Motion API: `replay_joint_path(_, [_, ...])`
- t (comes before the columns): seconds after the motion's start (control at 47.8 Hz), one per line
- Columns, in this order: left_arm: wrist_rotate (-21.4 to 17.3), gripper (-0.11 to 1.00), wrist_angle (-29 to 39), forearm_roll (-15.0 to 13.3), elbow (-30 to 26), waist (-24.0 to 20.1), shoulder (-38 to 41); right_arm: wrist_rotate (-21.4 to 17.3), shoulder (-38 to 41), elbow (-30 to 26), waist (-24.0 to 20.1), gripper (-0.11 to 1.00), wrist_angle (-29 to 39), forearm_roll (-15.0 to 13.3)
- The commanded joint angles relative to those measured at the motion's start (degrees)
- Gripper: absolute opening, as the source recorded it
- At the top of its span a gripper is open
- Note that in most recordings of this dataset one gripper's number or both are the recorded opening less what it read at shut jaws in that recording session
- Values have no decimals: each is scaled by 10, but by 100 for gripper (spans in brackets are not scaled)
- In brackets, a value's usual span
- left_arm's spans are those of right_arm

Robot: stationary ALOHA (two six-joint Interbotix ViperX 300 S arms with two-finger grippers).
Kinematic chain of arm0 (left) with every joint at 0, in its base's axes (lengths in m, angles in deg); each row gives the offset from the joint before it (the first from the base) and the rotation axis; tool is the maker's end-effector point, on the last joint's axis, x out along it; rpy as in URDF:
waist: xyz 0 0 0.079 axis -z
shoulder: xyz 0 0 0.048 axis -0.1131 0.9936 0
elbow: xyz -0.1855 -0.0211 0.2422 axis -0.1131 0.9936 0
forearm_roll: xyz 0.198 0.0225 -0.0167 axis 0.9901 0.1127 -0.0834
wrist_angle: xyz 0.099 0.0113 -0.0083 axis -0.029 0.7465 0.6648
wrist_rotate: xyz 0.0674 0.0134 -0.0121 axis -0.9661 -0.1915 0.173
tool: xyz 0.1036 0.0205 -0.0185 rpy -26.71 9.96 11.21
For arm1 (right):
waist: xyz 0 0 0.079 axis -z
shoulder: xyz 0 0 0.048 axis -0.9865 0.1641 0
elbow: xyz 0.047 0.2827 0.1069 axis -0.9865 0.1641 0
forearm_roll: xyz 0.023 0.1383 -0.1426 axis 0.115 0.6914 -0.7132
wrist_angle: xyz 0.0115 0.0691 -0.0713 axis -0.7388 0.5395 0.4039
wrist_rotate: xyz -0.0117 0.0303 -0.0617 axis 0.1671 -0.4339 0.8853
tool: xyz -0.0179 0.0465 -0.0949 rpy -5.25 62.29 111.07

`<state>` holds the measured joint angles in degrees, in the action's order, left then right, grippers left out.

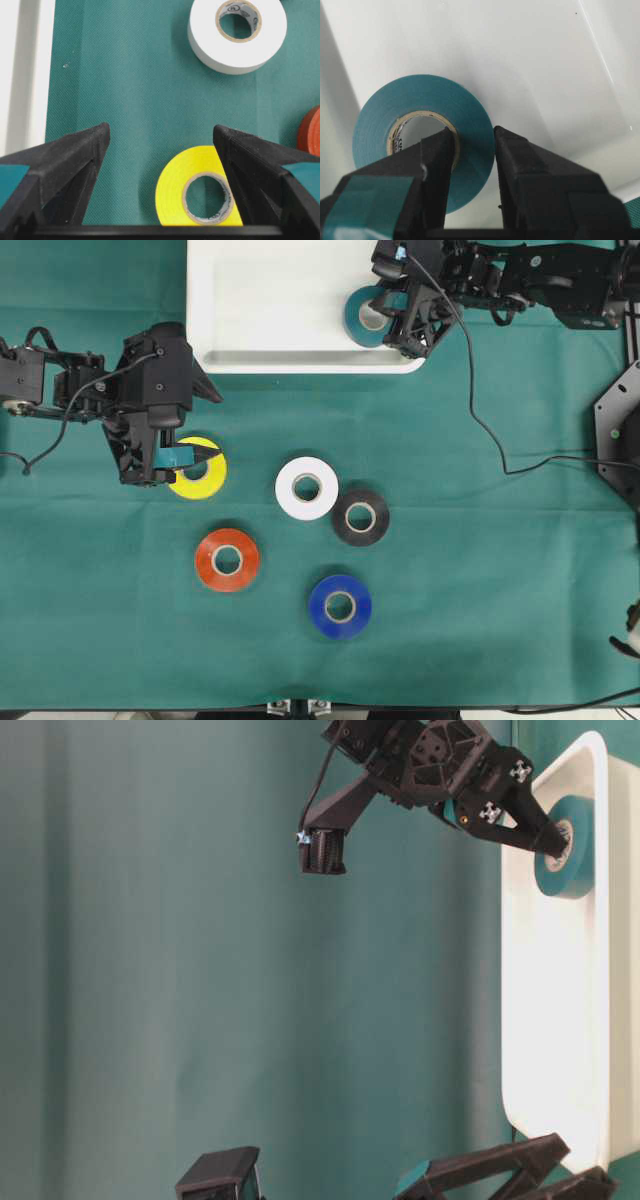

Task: Put the tape alternately from left to right into the white case.
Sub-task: 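Carry the teal roll into the white case and release it, then lift the right gripper out of the case and back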

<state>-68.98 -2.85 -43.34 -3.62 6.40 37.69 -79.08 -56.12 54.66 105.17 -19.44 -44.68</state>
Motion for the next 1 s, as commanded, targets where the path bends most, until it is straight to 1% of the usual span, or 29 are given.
replay_joint_path(0.0, [0,65,-3,-2,-9,1,-6,-1,-7,-9,2,25,-2,-3])
replay_joint_path(0.042, [0,65,-4,-2,-9,1,-5,-1,-7,-9,2,26,-1,-3])
replay_joint_path(0.063, [0,65,-3,-2,-9,1,-5,-1,-8,-9,2,29,-1,-3])
replay_joint_path(0.167, [0,65,-4,-2,-10,1,-5,-1,-8,-9,2,59,-1,-3])
replay_joint_path(0.188, [0,65,-4,-1,-10,1,-6,-1,-8,-9,2,64,-1,-3])
replay_joint_path(0.209, [0,65,-3,-2,-10,1,-6,-1,-8,-9,2,66,-1,-3])
replay_joint_path(0.649, [0,65,-4,-2,-10,1,-6,-4,-11,-11,1,66,-1,-3])
replay_joint_path(0.858, [0,65,-3,-2,-8,1,-7,-4,-43,-4,-7,66,2,-3])
replay_joint_path(0.983, [0,65,-3,-2,-8,1,-7,-4,-66,1,-22,66,3,-3])
